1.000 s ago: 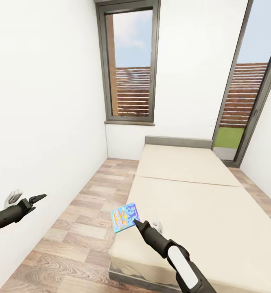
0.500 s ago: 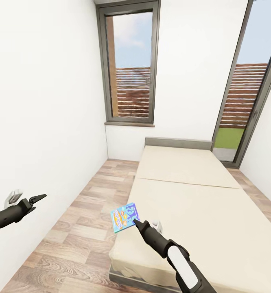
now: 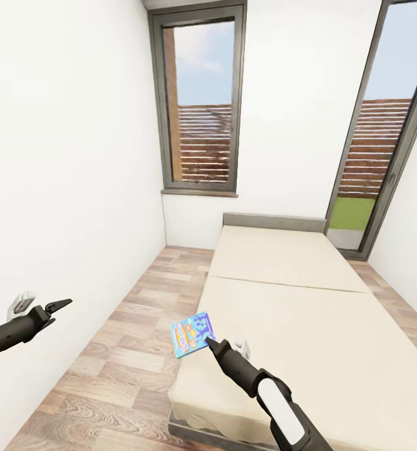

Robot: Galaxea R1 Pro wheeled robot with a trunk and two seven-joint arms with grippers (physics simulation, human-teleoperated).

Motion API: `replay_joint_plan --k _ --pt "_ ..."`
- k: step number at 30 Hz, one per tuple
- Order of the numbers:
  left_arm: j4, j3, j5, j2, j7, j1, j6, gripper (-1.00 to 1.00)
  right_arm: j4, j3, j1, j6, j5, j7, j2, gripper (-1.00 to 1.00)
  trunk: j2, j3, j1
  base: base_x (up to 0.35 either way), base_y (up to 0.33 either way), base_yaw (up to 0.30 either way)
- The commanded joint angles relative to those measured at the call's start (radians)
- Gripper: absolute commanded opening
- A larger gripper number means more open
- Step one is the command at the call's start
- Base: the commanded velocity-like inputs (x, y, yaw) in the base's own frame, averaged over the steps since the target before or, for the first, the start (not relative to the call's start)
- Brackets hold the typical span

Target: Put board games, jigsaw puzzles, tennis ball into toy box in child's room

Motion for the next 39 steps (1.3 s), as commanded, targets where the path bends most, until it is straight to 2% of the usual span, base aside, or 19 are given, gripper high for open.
replay_joint_plan --k 1,39 --pt "0.000 0.001 0.005 0.000 0.001 -0.001 0.008 1.00 0.000 -0.001 -0.001 0.004 -0.006 0.001 0.000 -1.00 0.007 0.002 -0.004 0.000 0.000 0.000" --pt "0.006 -0.002 0.002 -0.014 0.012 -0.001 0.002 1.00 0.002 -0.003 0.000 0.001 -0.004 0.000 0.001 -1.00 0.273 0.121 -0.150 0.000 0.000 0.000"
